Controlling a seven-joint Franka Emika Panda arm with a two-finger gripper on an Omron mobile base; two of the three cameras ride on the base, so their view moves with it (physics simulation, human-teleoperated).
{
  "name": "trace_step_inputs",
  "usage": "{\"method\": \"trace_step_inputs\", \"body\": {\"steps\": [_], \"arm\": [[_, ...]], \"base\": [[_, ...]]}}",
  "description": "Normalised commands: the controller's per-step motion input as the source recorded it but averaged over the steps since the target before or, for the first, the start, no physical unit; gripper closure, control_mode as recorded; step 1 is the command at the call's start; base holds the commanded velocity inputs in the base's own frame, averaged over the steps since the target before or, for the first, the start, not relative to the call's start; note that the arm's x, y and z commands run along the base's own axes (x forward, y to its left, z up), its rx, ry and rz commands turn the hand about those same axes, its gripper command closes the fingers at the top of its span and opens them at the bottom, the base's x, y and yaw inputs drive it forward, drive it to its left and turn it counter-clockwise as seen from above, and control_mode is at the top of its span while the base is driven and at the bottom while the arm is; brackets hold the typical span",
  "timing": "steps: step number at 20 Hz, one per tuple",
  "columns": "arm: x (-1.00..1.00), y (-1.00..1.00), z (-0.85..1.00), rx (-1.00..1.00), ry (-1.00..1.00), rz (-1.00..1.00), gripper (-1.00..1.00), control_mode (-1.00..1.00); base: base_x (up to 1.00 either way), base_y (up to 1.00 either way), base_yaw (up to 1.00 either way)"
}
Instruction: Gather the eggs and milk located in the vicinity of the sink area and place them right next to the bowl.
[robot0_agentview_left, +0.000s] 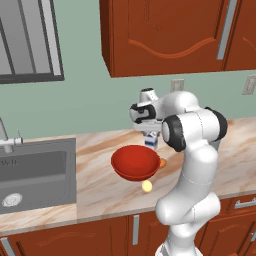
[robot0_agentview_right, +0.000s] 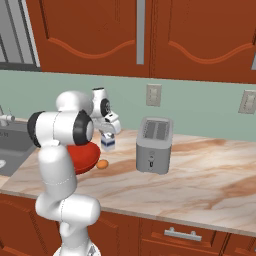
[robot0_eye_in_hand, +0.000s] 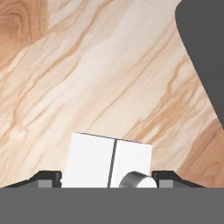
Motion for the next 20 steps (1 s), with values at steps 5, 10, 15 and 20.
{"method": "trace_step_inputs", "body": {"steps": [5,10,15,20], "arm": [[-0.12,-0.01,0.0,0.0,0.0,-0.12,1.0,-1.0],[-0.1,0.0,-0.01,0.0,0.0,-0.08,1.0,-1.0],[0.0,0.0,-0.05,0.0,0.0,-0.04,1.0,-1.0],[0.0,0.0,-0.08,0.0,0.0,-0.02,1.0,-1.0]], "base": [[0.0,0.0,0.0],[0.0,0.0,0.0],[0.0,0.0,0.0],[0.0,0.0,0.0]]}}
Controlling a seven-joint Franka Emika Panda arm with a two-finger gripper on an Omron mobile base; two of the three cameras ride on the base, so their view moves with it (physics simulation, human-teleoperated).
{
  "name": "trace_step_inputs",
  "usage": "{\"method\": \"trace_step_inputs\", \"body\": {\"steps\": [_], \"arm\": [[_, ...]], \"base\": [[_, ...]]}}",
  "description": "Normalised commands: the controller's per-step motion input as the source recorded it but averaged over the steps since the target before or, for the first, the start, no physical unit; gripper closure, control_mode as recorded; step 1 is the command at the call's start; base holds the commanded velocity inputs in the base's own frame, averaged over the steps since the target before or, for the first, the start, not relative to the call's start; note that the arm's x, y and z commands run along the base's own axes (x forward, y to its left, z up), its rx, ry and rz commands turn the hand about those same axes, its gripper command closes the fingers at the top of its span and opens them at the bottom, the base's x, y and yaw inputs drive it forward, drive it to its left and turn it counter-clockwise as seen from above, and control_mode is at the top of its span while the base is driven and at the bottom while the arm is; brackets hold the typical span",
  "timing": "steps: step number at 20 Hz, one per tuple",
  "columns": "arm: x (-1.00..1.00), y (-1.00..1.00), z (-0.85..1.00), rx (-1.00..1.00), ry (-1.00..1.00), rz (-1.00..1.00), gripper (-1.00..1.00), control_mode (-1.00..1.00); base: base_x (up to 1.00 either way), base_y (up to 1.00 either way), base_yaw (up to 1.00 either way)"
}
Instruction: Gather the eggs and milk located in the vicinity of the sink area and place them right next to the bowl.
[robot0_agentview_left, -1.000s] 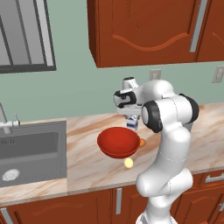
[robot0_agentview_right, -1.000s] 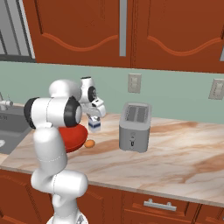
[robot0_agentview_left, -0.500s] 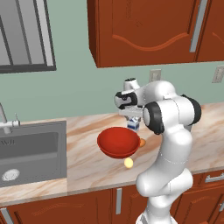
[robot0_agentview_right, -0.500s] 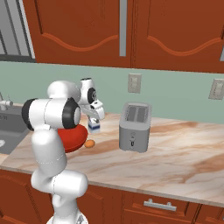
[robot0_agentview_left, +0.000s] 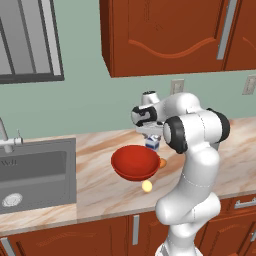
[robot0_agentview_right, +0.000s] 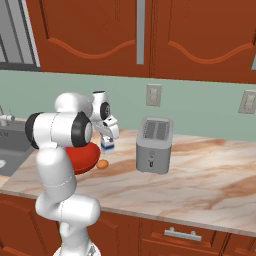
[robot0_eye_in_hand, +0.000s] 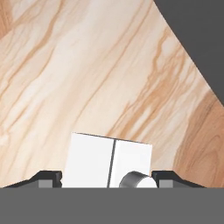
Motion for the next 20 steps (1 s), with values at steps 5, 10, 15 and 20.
{"method": "trace_step_inputs", "body": {"steps": [5,10,15,20], "arm": [[0.0,0.0,-0.13,0.01,0.0,-0.02,1.0,-1.0],[-0.03,0.0,-0.13,0.01,0.0,-0.02,-1.0,-1.0],[-0.04,0.0,-0.08,0.0,0.0,-0.02,-1.0,-1.0],[-0.07,0.0,0.0,0.0,0.0,0.0,-1.0,-1.0]], "base": [[0.0,0.0,0.0],[0.0,0.0,0.0],[0.0,0.0,0.0],[0.0,0.0,0.0]]}}
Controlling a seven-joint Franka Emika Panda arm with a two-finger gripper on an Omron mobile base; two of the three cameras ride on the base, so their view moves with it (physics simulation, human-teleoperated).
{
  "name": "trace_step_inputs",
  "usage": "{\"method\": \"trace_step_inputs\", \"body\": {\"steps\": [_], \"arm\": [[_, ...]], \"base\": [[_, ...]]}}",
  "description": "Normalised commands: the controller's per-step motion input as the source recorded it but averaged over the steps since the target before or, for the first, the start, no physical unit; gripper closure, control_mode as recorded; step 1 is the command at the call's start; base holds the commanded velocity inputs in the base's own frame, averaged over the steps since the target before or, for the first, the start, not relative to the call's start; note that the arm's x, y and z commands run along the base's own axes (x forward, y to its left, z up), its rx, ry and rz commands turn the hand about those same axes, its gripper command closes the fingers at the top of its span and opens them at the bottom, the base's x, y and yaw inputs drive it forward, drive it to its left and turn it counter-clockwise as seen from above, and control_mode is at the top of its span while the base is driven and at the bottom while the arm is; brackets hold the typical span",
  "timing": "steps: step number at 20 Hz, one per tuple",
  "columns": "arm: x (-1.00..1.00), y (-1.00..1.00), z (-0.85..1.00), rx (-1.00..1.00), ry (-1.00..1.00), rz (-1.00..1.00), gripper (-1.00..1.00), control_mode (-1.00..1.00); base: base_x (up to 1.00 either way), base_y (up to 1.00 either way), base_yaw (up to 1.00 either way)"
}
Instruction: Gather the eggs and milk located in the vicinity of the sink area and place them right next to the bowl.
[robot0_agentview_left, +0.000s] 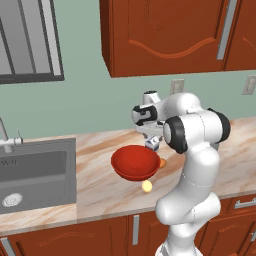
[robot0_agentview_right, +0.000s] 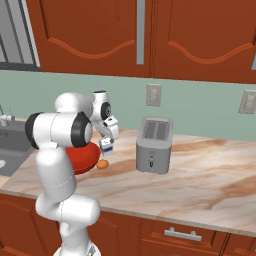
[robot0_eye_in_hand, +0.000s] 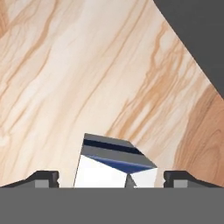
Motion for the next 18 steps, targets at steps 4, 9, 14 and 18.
{"method": "trace_step_inputs", "body": {"steps": [4,9,14,18], "arm": [[-0.05,0.0,0.0,0.0,0.0,0.0,-1.0,-1.0],[-0.11,0.0,0.05,0.0,0.0,0.0,-1.0,-1.0],[-0.22,0.0,0.35,0.01,0.0,-0.01,-1.0,-1.0],[-0.28,0.0,0.34,0.05,-0.03,0.0,-1.0,-1.0]], "base": [[0.0,0.0,0.0],[0.0,0.0,0.0],[0.0,0.0,0.0],[0.0,0.0,0.0]]}}
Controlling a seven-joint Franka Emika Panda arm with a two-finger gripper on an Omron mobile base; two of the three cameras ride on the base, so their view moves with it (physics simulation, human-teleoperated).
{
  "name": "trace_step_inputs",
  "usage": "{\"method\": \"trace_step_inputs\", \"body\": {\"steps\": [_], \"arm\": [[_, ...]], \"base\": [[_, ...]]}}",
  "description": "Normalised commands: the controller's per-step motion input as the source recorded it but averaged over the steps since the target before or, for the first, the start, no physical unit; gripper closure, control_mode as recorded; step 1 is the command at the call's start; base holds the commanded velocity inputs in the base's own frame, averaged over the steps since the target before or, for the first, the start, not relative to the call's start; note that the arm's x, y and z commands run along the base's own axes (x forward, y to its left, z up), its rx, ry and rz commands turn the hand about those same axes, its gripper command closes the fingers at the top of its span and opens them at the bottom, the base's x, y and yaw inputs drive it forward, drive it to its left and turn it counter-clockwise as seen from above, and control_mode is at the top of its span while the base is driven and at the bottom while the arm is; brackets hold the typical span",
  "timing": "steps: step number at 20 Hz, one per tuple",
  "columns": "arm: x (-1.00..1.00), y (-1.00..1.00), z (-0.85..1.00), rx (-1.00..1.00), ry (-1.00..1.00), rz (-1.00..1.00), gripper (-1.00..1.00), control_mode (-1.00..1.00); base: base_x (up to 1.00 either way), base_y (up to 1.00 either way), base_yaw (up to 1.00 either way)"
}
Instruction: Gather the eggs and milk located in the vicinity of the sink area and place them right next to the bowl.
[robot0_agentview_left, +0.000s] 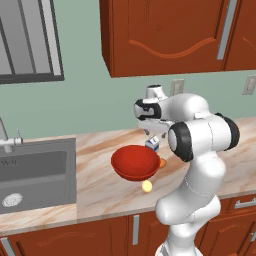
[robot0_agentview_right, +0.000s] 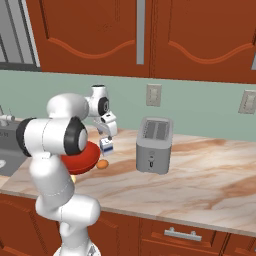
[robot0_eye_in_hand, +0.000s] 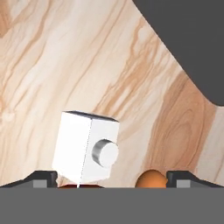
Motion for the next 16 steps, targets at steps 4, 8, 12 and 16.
{"method": "trace_step_inputs", "body": {"steps": [4,8,12,16], "arm": [[-0.29,-0.03,0.12,0.0,-0.04,-0.01,-1.0,-1.0],[-0.66,-0.16,0.41,0.04,-0.12,0.0,-1.0,-1.0],[-0.65,-0.22,0.42,0.08,-0.04,0.0,-1.0,-1.0],[-0.71,-0.26,0.01,0.0,-0.01,0.0,-1.0,-1.0]], "base": [[0.0,0.0,0.0],[0.0,0.0,0.0],[0.0,0.0,0.0],[0.0,0.0,0.0]]}}
